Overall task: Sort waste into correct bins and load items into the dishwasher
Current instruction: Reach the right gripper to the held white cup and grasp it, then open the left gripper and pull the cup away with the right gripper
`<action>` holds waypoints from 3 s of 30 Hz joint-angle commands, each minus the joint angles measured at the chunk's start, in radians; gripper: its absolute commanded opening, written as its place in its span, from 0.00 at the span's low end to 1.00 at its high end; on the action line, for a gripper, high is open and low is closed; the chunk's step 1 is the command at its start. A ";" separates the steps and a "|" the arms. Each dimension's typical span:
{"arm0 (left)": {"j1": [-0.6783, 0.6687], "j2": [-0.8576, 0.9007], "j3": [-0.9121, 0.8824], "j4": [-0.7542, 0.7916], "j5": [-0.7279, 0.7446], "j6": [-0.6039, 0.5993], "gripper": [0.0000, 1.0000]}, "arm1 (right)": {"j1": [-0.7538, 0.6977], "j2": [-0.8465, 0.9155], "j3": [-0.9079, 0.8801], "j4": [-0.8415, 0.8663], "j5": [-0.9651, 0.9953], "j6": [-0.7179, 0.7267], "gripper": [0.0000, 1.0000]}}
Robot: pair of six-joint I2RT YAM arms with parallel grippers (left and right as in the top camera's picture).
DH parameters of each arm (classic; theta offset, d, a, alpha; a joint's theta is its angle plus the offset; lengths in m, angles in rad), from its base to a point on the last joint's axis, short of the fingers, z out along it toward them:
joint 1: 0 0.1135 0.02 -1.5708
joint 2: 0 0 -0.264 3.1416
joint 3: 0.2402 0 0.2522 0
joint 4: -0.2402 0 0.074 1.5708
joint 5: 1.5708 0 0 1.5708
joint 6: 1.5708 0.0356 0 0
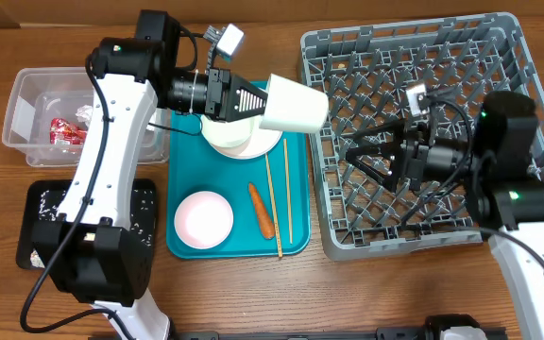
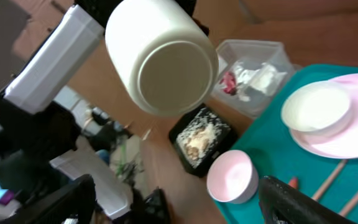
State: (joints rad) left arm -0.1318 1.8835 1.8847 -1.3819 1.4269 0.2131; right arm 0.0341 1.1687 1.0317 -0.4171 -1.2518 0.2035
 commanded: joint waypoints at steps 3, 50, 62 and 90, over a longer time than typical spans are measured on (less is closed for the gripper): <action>-0.040 0.010 0.001 0.001 0.040 0.037 0.04 | 0.005 0.053 0.023 0.081 -0.126 -0.055 0.86; -0.098 0.010 0.001 -0.017 -0.076 0.045 0.04 | 0.143 0.063 0.023 0.462 -0.067 -0.034 0.73; -0.091 0.010 0.001 0.040 -0.159 0.015 0.35 | 0.142 0.063 0.023 0.462 -0.066 -0.035 0.44; 0.035 0.010 0.001 0.093 -0.714 -0.206 0.40 | -0.050 0.062 0.174 -0.175 0.949 -0.106 0.30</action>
State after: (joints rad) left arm -0.0975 1.8835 1.8847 -1.2888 0.8211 0.0460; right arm -0.0086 1.2491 1.0794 -0.5236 -0.5995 0.1318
